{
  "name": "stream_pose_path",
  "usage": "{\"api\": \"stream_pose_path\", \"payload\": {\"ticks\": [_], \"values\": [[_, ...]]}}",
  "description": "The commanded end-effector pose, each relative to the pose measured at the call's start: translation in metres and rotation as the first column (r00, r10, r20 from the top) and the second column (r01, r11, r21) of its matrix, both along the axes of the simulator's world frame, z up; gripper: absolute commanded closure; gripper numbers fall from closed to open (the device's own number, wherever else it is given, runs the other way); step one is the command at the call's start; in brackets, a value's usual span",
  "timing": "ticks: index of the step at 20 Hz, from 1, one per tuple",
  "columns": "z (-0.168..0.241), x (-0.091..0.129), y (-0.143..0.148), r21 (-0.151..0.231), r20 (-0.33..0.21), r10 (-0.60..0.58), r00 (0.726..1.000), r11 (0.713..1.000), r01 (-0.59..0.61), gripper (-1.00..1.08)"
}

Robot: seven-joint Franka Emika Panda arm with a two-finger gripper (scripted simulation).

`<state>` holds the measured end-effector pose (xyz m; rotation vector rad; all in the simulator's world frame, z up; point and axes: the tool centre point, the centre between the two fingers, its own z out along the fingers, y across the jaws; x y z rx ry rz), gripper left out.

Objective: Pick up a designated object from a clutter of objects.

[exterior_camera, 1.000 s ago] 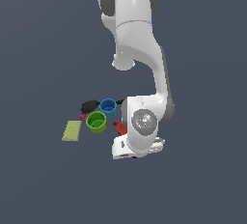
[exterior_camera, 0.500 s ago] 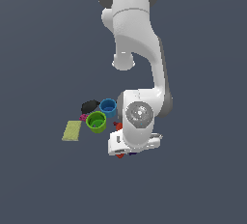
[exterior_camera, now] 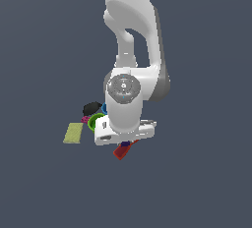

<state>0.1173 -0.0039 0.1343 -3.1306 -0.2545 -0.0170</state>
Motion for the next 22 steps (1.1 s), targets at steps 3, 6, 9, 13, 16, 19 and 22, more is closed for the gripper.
{"api": "stream_pose_path", "payload": {"ticks": [3,6,9,13,16,19,22], "values": [[0.047,-0.012,-0.027,0.000,-0.002,-0.001,1.000,1.000,0.001,1.08],[0.079,-0.020,-0.045,0.001,-0.003,-0.001,1.000,1.000,0.001,1.08],[0.110,-0.027,-0.062,0.001,-0.005,-0.001,1.000,1.000,0.001,1.08],[0.149,-0.036,-0.084,0.001,-0.007,-0.001,1.000,1.000,0.001,1.08],[0.173,-0.041,-0.097,0.000,-0.008,-0.001,1.000,1.000,0.001,1.08],[0.193,-0.044,-0.109,0.000,-0.009,-0.001,1.000,1.000,0.001,1.08],[0.207,-0.046,-0.117,0.000,-0.010,-0.001,1.000,1.000,0.001,1.08]]}}
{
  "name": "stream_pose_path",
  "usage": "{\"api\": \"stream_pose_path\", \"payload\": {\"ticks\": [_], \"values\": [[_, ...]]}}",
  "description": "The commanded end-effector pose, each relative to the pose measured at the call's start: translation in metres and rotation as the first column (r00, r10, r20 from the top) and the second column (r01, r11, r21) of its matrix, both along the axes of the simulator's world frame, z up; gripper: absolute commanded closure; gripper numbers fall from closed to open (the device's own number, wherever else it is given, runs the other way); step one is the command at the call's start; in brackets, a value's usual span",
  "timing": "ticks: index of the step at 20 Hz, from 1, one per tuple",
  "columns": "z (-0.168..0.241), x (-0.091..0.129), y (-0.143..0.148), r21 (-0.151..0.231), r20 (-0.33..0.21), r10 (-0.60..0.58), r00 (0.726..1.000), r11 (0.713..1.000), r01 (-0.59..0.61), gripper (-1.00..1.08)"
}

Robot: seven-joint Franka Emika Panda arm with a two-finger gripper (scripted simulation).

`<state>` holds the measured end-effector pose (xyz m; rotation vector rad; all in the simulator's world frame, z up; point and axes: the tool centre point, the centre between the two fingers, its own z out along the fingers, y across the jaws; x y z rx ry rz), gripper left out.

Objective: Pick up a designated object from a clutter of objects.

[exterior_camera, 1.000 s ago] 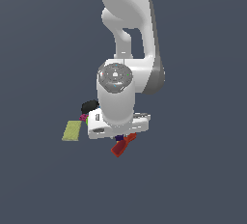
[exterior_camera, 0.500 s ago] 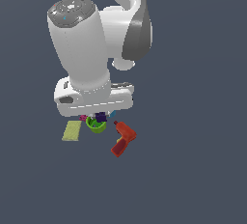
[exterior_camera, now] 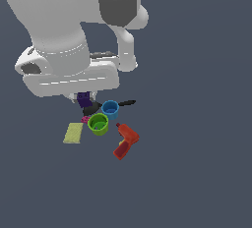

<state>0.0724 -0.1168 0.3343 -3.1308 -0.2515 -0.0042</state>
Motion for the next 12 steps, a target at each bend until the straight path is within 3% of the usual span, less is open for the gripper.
{"api": "stream_pose_path", "payload": {"ticks": [1,12], "values": [[0.0108,-0.0019,-0.0060,0.000,-0.002,0.001,1.000,1.000,-0.001,1.08],[0.0168,-0.0012,-0.0100,-0.001,-0.003,0.001,1.000,1.000,-0.001,1.08]]}}
